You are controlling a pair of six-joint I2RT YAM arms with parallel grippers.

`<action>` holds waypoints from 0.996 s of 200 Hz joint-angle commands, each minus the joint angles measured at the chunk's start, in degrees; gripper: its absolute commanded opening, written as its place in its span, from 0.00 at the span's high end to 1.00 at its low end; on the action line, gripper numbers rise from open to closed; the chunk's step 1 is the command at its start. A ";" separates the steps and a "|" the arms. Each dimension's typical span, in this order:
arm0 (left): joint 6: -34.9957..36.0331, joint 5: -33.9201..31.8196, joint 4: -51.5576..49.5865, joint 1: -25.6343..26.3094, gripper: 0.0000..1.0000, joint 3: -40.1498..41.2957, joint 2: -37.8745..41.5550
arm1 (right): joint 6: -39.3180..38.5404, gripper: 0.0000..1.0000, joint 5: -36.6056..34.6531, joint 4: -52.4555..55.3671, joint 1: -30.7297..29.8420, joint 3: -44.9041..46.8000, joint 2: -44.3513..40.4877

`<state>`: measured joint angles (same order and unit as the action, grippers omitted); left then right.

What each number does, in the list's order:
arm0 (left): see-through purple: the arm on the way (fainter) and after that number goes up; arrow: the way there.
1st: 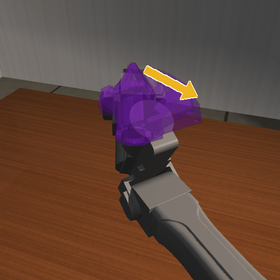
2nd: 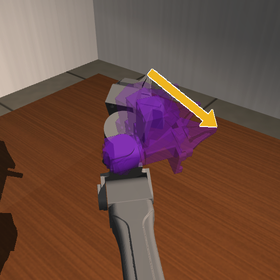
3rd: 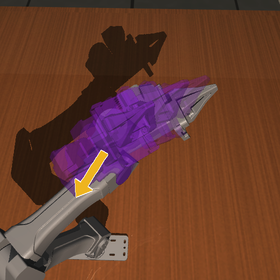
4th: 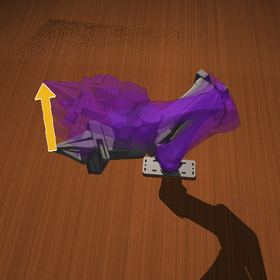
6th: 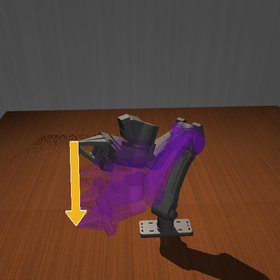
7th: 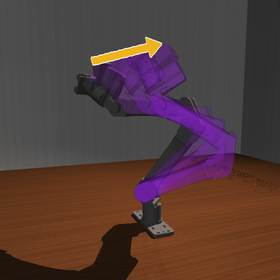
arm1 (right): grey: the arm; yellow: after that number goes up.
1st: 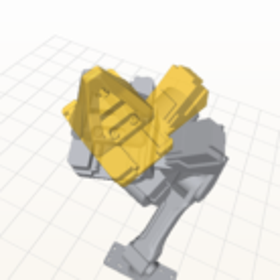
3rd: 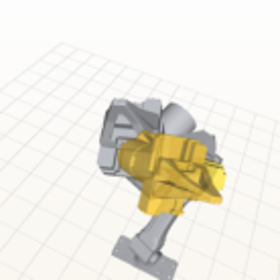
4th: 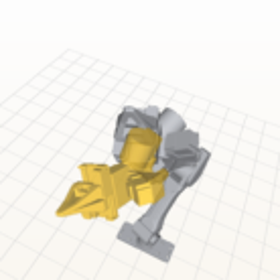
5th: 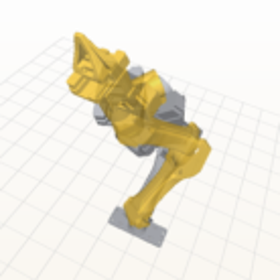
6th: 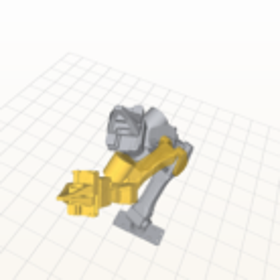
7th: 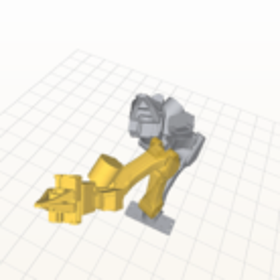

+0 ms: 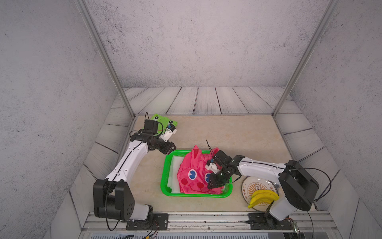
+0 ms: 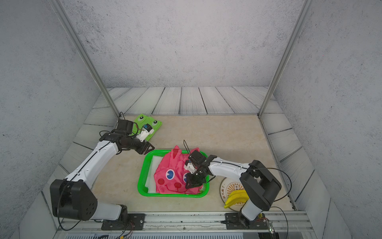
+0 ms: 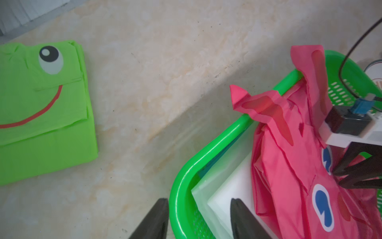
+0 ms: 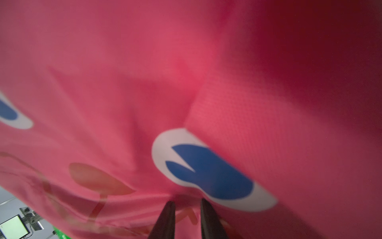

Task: Put the folded raincoat in the basket
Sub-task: Place the raincoat in the basket.

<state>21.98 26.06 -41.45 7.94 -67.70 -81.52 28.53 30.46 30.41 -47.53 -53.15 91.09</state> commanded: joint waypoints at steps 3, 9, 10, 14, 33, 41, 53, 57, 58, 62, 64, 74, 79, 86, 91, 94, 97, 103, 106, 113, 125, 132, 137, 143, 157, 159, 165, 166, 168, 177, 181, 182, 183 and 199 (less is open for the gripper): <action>-3.11 -4.31 1.00 -1.27 0.46 2.31 -0.57 | -4.29 0.71 -3.94 6.82 -0.06 -4.28 -4.42; -3.61 -4.60 1.33 -1.63 0.46 2.65 -0.57 | -5.18 0.70 -2.73 7.33 -0.14 -5.54 -5.04; -3.70 -4.66 1.39 -1.76 0.46 2.75 -0.57 | -5.34 0.70 -2.44 7.40 -0.17 -5.77 -5.13; -4.17 -4.63 1.66 -2.17 0.46 2.90 -0.62 | -5.95 0.70 -1.37 7.58 -0.40 -6.66 -5.30; -5.35 -2.91 2.25 -4.01 0.46 3.67 -1.05 | -7.93 0.67 1.05 7.38 -2.94 -11.33 -4.58; -5.52 -2.27 2.17 -4.57 0.46 3.81 -1.39 | -8.01 0.66 1.73 6.39 -4.19 -13.22 -3.42; -5.78 -1.58 2.01 -5.21 0.46 4.11 -1.92 | -7.21 0.65 2.40 3.51 -5.90 -15.45 -1.38; -5.92 -1.28 1.99 -5.35 0.46 4.22 -2.12 | -6.99 0.65 2.68 2.58 -6.26 -16.03 -0.56; -5.95 -1.23 1.99 -5.37 0.46 4.23 -2.18 | -6.95 0.65 2.72 2.34 -6.35 -16.16 -0.34; -6.05 -1.01 1.92 -5.47 0.46 4.33 -2.38 | -6.77 0.65 2.95 1.39 -6.72 -16.70 0.31; -6.06 -0.88 1.84 -5.52 0.46 4.33 -2.50 | -6.63 0.65 3.12 1.07 -6.88 -16.96 0.89; -6.07 -0.23 1.39 -5.76 0.46 4.43 -2.99 | -6.42 0.65 3.12 -0.28 -7.52 -18.48 3.31; -6.15 0.09 1.25 -5.88 0.46 4.46 -3.19 | -6.46 0.65 3.00 -0.33 -7.77 -19.36 4.62; -6.23 0.30 1.12 -5.92 0.46 4.52 -3.46 | -6.58 0.65 2.74 -0.42 -8.12 -20.36 6.40; -6.37 0.42 1.11 -6.05 0.46 4.53 -3.60 | -6.86 0.65 2.49 -0.56 -8.38 -20.83 7.52; -6.41 0.39 1.11 -6.09 0.46 4.58 -3.69 | -6.95 0.65 2.15 -0.61 -8.53 -21.04 8.18; -6.46 0.47 1.15 -6.16 0.46 4.59 -3.80 | -6.99 0.65 1.81 -0.66 -8.74 -21.18 8.82; -6.63 0.43 1.20 -6.29 0.45 4.59 -3.99 | -6.92 0.65 0.89 -0.84 -9.10 -21.32 9.89; -6.68 0.33 1.20 -6.35 0.45 4.53 -4.08 | -6.91 0.65 0.63 -1.06 -9.29 -21.30 10.40; -6.89 0.02 1.20 -6.45 0.45 4.47 -4.32 | -6.91 0.65 0.74 -1.82 -9.56 -20.98 11.51; -7.12 -0.42 1.07 -6.65 0.45 4.25 -4.89 | -6.78 0.65 -1.03 -2.07 -10.09 -20.60 13.16; -6.97 -0.26 0.73 -6.63 0.45 4.01 -5.22 | -7.43 0.65 -2.55 -1.50 -10.53 -20.60 14.28; -6.26 0.71 0.13 -6.68 0.45 3.82 -5.59 | -7.87 0.65 -3.64 -1.05 -10.78 -20.68 15.06; -4.78 2.74 -1.30 -6.56 0.45 3.39 -6.06 | -8.54 0.65 -4.68 -0.53 -10.96 -20.68 15.92; -3.66 7.35 -3.76 -6.32 0.46 3.36 -6.99 | -9.46 0.65 -5.78 0.22 -11.18 -20.42 17.26; -3.56 7.87 -3.84 -6.29 0.46 3.50 -7.17 | -9.40 0.65 -6.18 0.43 -11.18 -20.42 17.34; -3.29 8.60 -4.26 -6.04 0.46 3.75 -7.40 | -9.10 0.65 -7.10 0.99 -11.18 -20.50 17.41; -3.19 8.67 -4.34 -5.98 0.46 3.78 -7.46 | -9.06 0.65 -7.22 1.06 -11.18 -20.55 17.39; -3.00 8.77 -4.52 -5.92 0.46 3.86 -7.61 | -9.03 0.65 -7.31 1.23 -11.18 -20.58 17.29; -2.10 8.70 -5.39 -5.37 0.46 4.14 -8.06 | -8.77 0.65 -8.05 1.40 -11.18 -20.51 16.29; -1.64 8.54 -5.81 -5.21 0.46 4.28 -8.25 | -8.55 0.65 -8.55 1.52 -11.18 -20.51 15.77; -1.52 8.46 -5.91 -5.13 0.46 4.26 -8.28 | -8.48 0.65 -8.69 1.55 -11.18 -20.51 15.65; -1.47 8.38 -5.96 -5.09 0.46 4.30 -8.34 | -8.40 0.65 -8.85 1.56 -11.18 -20.55 15.50; 0.41 7.68 -7.68 -4.27 0.46 4.66 -8.71 | -8.31 0.62 -10.57 3.67 -11.10 -21.93 13.15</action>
<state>18.74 31.51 -44.58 2.63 -63.70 -89.47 20.75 26.15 28.38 -58.46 -73.87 106.41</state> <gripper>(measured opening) 0.539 0.362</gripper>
